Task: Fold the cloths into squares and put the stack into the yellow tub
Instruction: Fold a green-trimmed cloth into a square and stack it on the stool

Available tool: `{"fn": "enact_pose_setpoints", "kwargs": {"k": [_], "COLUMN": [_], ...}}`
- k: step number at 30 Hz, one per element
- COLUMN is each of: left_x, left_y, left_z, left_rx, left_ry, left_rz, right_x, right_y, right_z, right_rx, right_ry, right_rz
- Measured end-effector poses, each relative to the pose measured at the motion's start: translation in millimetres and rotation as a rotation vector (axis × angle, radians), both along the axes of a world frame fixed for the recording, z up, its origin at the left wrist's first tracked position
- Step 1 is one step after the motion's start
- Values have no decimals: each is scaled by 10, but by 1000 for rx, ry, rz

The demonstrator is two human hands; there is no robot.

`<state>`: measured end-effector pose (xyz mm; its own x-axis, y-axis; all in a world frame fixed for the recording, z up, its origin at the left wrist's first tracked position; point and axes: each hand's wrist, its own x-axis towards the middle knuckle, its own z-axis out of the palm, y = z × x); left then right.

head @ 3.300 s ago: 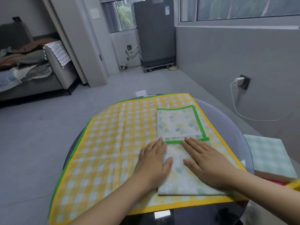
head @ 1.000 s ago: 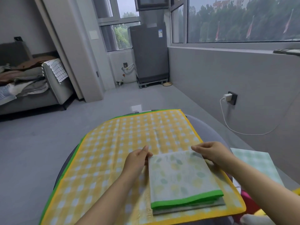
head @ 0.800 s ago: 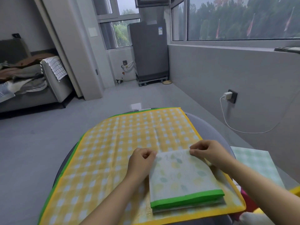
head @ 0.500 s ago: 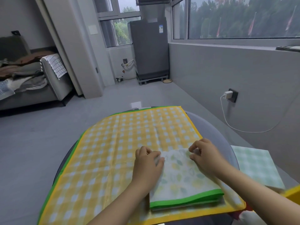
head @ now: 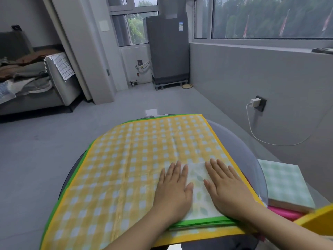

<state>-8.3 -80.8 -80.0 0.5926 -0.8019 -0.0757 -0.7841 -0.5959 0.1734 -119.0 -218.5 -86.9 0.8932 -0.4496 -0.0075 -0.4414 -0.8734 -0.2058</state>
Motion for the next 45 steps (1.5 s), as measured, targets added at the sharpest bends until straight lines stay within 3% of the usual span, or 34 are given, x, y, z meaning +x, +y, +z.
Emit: {"fn": "enact_pose_setpoints", "kwargs": {"k": [6,11,20,26,30,38,45], "left_x": [36,-27,144,126,100,-133,-494], "left_y": [147,223,165,129,-7,-599,-1408], "left_z": [-4,30,314,542,800,1271,1232], "left_rx": [-16,-223,-553,-895,-1020,-1126,-1160], "left_ry": [66,42,534,880,995,1095,1106], "left_rz": [219,462,755,781,733,513,479], "right_x": [-76,-123,19,-148,-237,-583,-932], "right_y": [-76,-24,-179,-236,-343,-811,-1478], "right_z": [47,133,430,675,894,1283,1170], "right_rx": [5,-47,530,951,1183,1261,1253], "right_ry": [30,-164,-338,-639,-755,-957,-1150], "right_rz": [-177,-342,-639,-626,-554,-511,-616]}}
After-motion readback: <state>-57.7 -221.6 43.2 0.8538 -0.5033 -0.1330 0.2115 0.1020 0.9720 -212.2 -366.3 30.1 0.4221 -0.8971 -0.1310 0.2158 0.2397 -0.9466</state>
